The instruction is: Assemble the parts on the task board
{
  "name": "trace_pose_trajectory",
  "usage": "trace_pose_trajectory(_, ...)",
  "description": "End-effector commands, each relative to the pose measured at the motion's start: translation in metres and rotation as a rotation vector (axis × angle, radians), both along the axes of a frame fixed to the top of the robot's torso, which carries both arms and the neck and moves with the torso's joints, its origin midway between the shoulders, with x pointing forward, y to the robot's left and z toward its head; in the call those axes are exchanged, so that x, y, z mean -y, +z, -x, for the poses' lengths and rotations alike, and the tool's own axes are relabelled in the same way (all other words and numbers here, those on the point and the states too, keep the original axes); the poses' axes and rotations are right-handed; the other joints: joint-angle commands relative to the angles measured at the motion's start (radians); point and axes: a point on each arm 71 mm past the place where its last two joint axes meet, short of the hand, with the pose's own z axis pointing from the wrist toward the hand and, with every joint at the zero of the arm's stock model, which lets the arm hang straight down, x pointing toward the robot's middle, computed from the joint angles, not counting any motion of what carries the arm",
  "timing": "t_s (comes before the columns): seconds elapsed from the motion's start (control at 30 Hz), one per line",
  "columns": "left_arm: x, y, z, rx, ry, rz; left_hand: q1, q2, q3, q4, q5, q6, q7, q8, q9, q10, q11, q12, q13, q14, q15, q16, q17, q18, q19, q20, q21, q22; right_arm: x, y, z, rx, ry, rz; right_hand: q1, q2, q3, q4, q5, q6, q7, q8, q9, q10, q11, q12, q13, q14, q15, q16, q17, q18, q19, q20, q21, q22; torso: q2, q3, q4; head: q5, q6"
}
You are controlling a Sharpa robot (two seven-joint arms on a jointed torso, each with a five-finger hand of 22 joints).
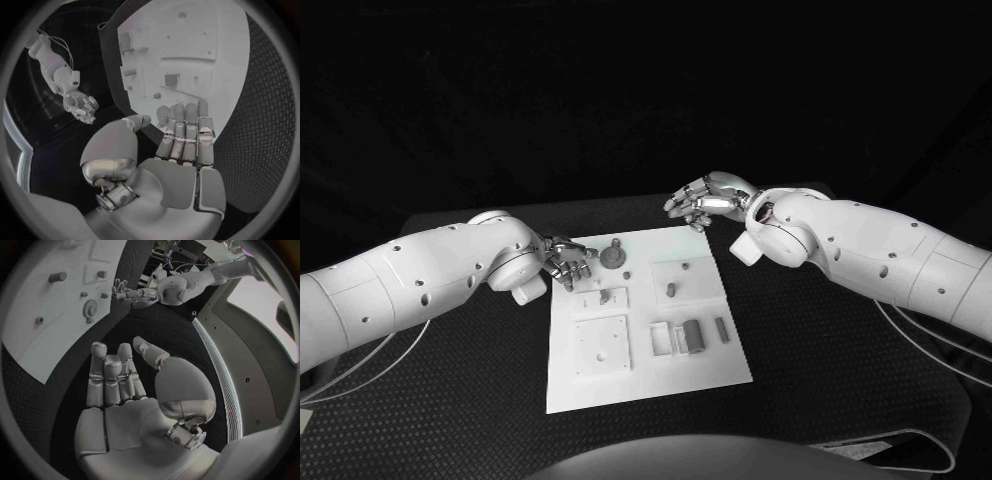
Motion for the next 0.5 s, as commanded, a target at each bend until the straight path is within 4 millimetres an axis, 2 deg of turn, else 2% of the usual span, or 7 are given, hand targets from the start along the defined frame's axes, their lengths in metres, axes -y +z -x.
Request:
trace_pose_trajectory(0.03,0.0059,0.0016,0.0022,-0.017,0.037,0.113,-0.274,-0.032,0.174,-0.003,0.001,-0.011,-0.003,0.031,-0.011,0.001,-0.005,0.008,-0.003,-0.001,-0.007,0.003,0.003,-0.015,0.005,-0.006,0.009,0.009,-0.0008,0.0002,0.0003,0.003,0.007,-0.003,-0.007,0.000,-0.002,0.002,0.004,-0.001,0.006,-0.007,-0.002,-0.005,0.001,0.005,-0.001,0.003,-0.007,-0.005,-0.001,0.021,0.005,-0.001,-0.007,0.013,0.001,-0.0011,0.0007,0.000,0.001)
trace_pose_trajectory(0.1,0.0065,0.0007,0.0039,-0.053,0.029,0.159,-0.352,-0.038,0.233,-0.001,0.007,-0.019,0.000,0.048,-0.021,0.000,-0.003,0.012,-0.006,-0.004,-0.005,0.006,0.004,-0.015,-0.001,-0.003,0.014,0.031,-0.0010,0.0001,0.0002,0.003,0.008,-0.003,-0.007,0.000,-0.002,0.002,0.004,-0.001,0.006,-0.007,-0.002,-0.004,0.001,0.005,-0.001,0.003,-0.007,-0.005,-0.001,0.021,0.004,-0.001,-0.007,0.013,0.000,-0.0015,0.0006,0.001,0.002)
trace_pose_trajectory(0.2,0.0047,-0.0005,0.0060,-0.103,0.050,0.211,-0.383,-0.009,0.257,-0.001,0.098,-0.022,0.001,0.056,-0.028,0.000,-0.002,0.014,-0.007,-0.004,-0.004,0.007,0.005,-0.015,-0.003,-0.002,0.015,0.044,-0.0007,0.0001,0.0002,0.003,0.007,-0.002,-0.007,0.000,-0.002,0.002,0.004,-0.002,0.006,-0.007,-0.002,-0.004,0.001,0.006,-0.001,0.003,-0.007,-0.005,-0.001,0.021,0.004,-0.001,-0.007,0.013,0.000,-0.0013,-0.0001,0.003,0.005)
trace_pose_trajectory(0.3,0.0034,-0.0004,0.0062,-0.105,0.051,0.218,-0.406,0.003,0.305,-0.001,0.115,-0.017,-0.004,0.066,-0.034,0.007,-0.007,0.019,-0.007,0.002,-0.008,0.011,0.006,-0.015,0.002,-0.007,0.018,0.055,0.0001,-0.0001,-0.0001,0.003,0.005,-0.002,-0.007,0.000,-0.002,0.002,0.004,-0.002,0.006,-0.007,-0.002,-0.004,0.001,0.006,-0.001,0.003,-0.007,-0.005,-0.001,0.021,0.004,-0.001,-0.007,0.013,0.000,-0.0011,0.0005,0.003,0.005)
trace_pose_trajectory(0.4,0.0022,-0.0015,0.0077,-0.121,0.030,0.199,-0.437,-0.007,0.377,-0.005,0.070,0.000,-0.011,0.086,-0.043,0.026,-0.015,0.031,-0.004,0.021,-0.018,0.021,0.010,-0.015,0.020,-0.015,0.028,0.074,0.0003,-0.0001,-0.0002,0.003,0.004,-0.002,-0.007,-0.001,-0.002,0.002,0.004,-0.002,0.006,-0.007,-0.002,-0.004,0.001,0.006,-0.001,0.003,-0.007,-0.005,-0.001,0.021,0.004,-0.001,-0.007,0.013,0.000,-0.0010,0.0009,0.003,0.006)
trace_pose_trajectory(0.43,0.0022,-0.0020,0.0082,-0.129,0.026,0.194,-0.426,-0.004,0.376,-0.041,0.060,0.005,-0.014,0.094,-0.044,0.032,-0.018,0.037,-0.002,0.027,-0.022,0.026,0.011,-0.015,0.025,-0.018,0.033,0.085,0.0005,-0.0001,-0.0002,0.003,0.004,-0.001,-0.007,-0.001,-0.002,0.002,0.004,-0.002,0.006,-0.007,-0.002,-0.004,0.001,0.006,-0.001,0.003,-0.007,-0.005,-0.001,0.021,0.004,-0.001,-0.007,0.013,0.000,-0.0007,0.0009,0.003,0.005)
trace_pose_trajectory(0.5,0.0031,-0.0040,0.0111,-0.170,-0.021,0.165,-0.429,-0.009,0.367,-0.058,-0.004,0.025,-0.025,0.115,-0.043,0.053,-0.029,0.051,0.004,0.048,-0.033,0.038,0.015,-0.015,0.043,-0.030,0.042,0.097,0.0003,-0.0002,-0.0002,0.002,0.004,-0.001,-0.007,-0.001,-0.002,0.002,0.004,-0.002,0.006,-0.007,-0.002,-0.004,0.001,0.006,-0.001,0.003,-0.007,-0.005,-0.001,0.021,0.004,-0.001,-0.007,0.013,0.000,-0.0007,0.0007,0.003,0.005)
